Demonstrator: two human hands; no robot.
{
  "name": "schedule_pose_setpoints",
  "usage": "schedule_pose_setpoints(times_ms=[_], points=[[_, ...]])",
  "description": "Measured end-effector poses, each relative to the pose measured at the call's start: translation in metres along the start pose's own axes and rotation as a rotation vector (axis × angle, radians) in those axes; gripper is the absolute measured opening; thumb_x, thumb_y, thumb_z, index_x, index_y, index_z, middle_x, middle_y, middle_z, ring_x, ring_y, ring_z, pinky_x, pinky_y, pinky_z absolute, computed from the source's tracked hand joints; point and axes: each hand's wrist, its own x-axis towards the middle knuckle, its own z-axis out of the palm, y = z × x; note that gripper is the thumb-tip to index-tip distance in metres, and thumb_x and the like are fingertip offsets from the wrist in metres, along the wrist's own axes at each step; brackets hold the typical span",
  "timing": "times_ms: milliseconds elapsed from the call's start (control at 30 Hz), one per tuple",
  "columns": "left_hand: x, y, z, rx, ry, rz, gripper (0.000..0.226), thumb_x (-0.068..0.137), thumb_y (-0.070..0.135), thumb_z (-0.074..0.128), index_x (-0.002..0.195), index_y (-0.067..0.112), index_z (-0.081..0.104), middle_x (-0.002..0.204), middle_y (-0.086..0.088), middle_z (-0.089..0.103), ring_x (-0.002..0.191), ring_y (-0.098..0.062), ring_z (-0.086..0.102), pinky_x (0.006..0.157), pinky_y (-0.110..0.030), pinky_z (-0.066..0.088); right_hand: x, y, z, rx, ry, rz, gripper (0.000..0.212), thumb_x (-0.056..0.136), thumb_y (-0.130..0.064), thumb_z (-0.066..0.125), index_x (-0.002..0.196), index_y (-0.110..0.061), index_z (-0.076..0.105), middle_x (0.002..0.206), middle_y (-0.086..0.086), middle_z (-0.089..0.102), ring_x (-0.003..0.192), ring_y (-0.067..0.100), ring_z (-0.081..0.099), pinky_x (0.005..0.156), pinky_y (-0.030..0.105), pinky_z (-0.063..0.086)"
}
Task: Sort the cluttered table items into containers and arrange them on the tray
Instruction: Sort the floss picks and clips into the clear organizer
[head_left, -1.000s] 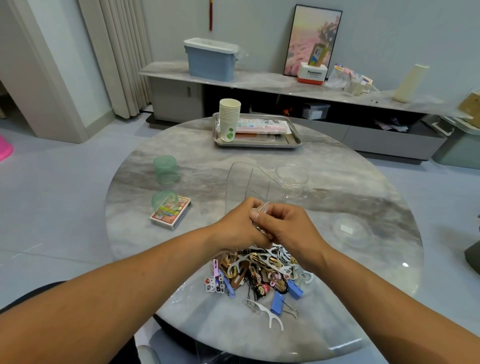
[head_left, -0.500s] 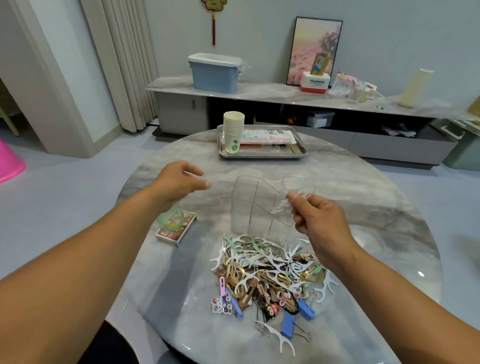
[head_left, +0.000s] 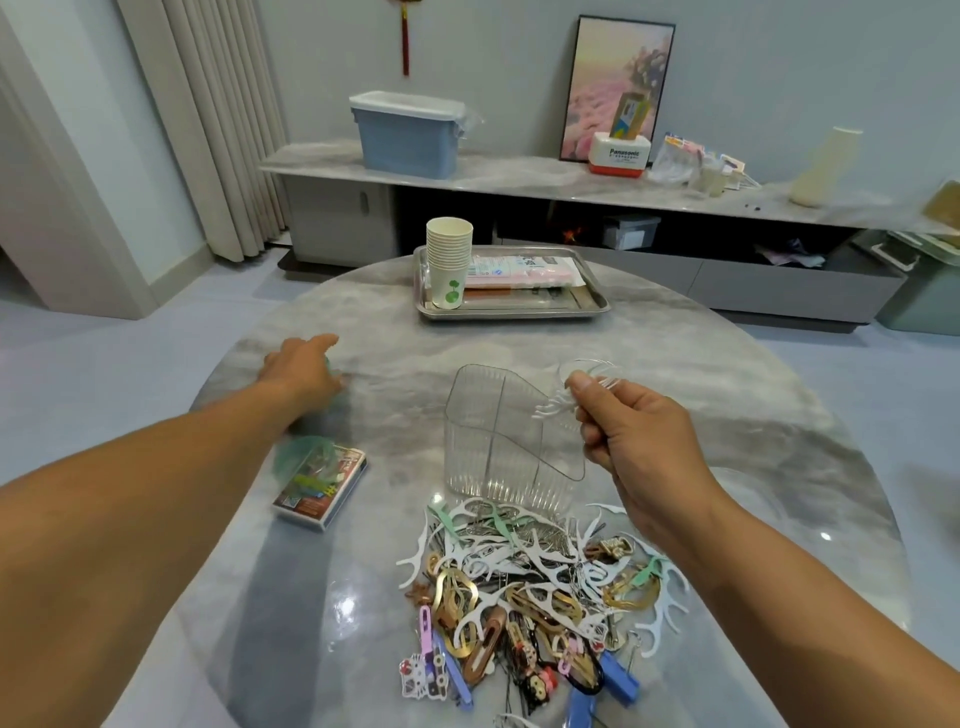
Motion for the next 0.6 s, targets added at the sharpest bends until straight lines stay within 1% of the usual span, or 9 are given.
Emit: schedule_pose_setpoints(times_ms=[67, 100, 167, 233, 300, 367, 467, 533, 600], points=[[-0.002, 0.001, 0.003, -0.045, 0.044, -0.009, 0.059, 0.095, 0.035, 0.068, 0.149, 0.023, 0.046, 0.149, -0.019, 0.04, 0.132, -0.044, 0.042, 0.11, -0.052, 0.04, 0.002, -0.002, -0.001, 0.0, 0.005, 0.004, 0.019, 0.092, -0.027, 0.074, 0.086, -0.01, 0.076, 0.065, -0.001, 0.058, 0.055, 0.007, 0.047, 0.051, 0.02, 0.043], [-0.007, 0.002, 0.001, -0.111, 0.088, -0.018, 0.057, 0.094, 0.038, 0.069, 0.145, 0.02, 0.05, 0.145, -0.019, 0.043, 0.129, -0.044, 0.045, 0.108, -0.051, 0.042, 0.001, -0.003, -0.001, 0.004, 0.002, 0.007, 0.019, 0.092, -0.027, 0.074, 0.085, -0.01, 0.075, 0.065, -0.001, 0.058, 0.055, 0.007, 0.047, 0.051, 0.02, 0.043], [-0.019, 0.011, -0.01, -0.317, 0.188, -0.064, 0.055, 0.094, 0.048, 0.065, 0.139, 0.018, 0.054, 0.141, -0.017, 0.05, 0.123, -0.04, 0.052, 0.102, -0.047, 0.046, 0.0, -0.005, -0.001, 0.009, -0.001, 0.011, 0.018, 0.093, -0.026, 0.074, 0.085, -0.01, 0.074, 0.065, -0.002, 0.058, 0.055, 0.007, 0.047, 0.049, 0.019, 0.042], [-0.037, 0.028, -0.028, -0.575, 0.217, -0.115, 0.053, 0.096, 0.056, 0.058, 0.13, 0.015, 0.057, 0.132, -0.014, 0.058, 0.112, -0.035, 0.06, 0.089, -0.041, 0.053, -0.004, -0.006, -0.001, 0.016, 0.002, 0.014, 0.017, 0.093, -0.025, 0.074, 0.086, -0.01, 0.074, 0.063, -0.003, 0.058, 0.054, 0.007, 0.047, 0.047, 0.018, 0.04], [-0.065, 0.05, -0.044, -0.901, 0.137, -0.135, 0.054, 0.097, 0.059, 0.052, 0.119, 0.01, 0.059, 0.116, -0.015, 0.064, 0.092, -0.03, 0.069, 0.067, -0.034, 0.059, -0.011, -0.011, 0.0, 0.032, 0.0, 0.01, 0.018, 0.093, -0.025, 0.073, 0.089, -0.008, 0.074, 0.063, -0.004, 0.059, 0.054, 0.007, 0.046, 0.046, 0.018, 0.038], [-0.099, 0.072, -0.052, -1.12, -0.017, -0.162, 0.055, 0.098, 0.062, 0.047, 0.111, 0.01, 0.061, 0.102, -0.016, 0.067, 0.074, -0.026, 0.071, 0.049, -0.026, 0.054, -0.018, -0.015, 0.005, 0.058, 0.001, 0.001, 0.019, 0.094, -0.025, 0.072, 0.092, -0.006, 0.073, 0.064, -0.004, 0.059, 0.055, 0.007, 0.045, 0.045, 0.018, 0.037], [-0.15, 0.093, -0.045, -1.233, -0.226, -0.192, 0.057, 0.099, 0.064, 0.042, 0.104, 0.011, 0.059, 0.094, -0.019, 0.067, 0.05, -0.019, 0.064, 0.04, -0.023, 0.045, -0.032, -0.022, 0.016, 0.099, -0.01, -0.052, 0.02, 0.093, -0.026, 0.072, 0.088, -0.007, 0.072, 0.064, -0.004, 0.059, 0.055, 0.007, 0.045, 0.048, 0.018, 0.038], [-0.18, 0.102, -0.04, -1.219, -0.326, -0.228, 0.061, 0.098, 0.068, 0.04, 0.108, 0.01, 0.058, 0.095, -0.021, 0.068, 0.045, -0.018, 0.058, 0.037, -0.023, 0.04, -0.043, -0.027, 0.02, 0.101, -0.015, -0.111, 0.021, 0.093, -0.028, 0.073, 0.083, -0.009, 0.072, 0.064, -0.002, 0.059, 0.055, 0.008, 0.046, 0.05, 0.019, 0.039], [-0.199, 0.108, -0.036, -1.209, -0.401, -0.245, 0.063, 0.097, 0.07, 0.04, 0.11, 0.01, 0.059, 0.098, -0.022, 0.068, 0.046, -0.017, 0.055, 0.037, -0.022, 0.037, -0.051, -0.03, 0.024, 0.062, -0.027, -0.184, 0.023, 0.092, -0.029, 0.074, 0.077, -0.011, 0.072, 0.064, -0.002, 0.06, 0.055, 0.007, 0.047, 0.051, 0.018, 0.041]])
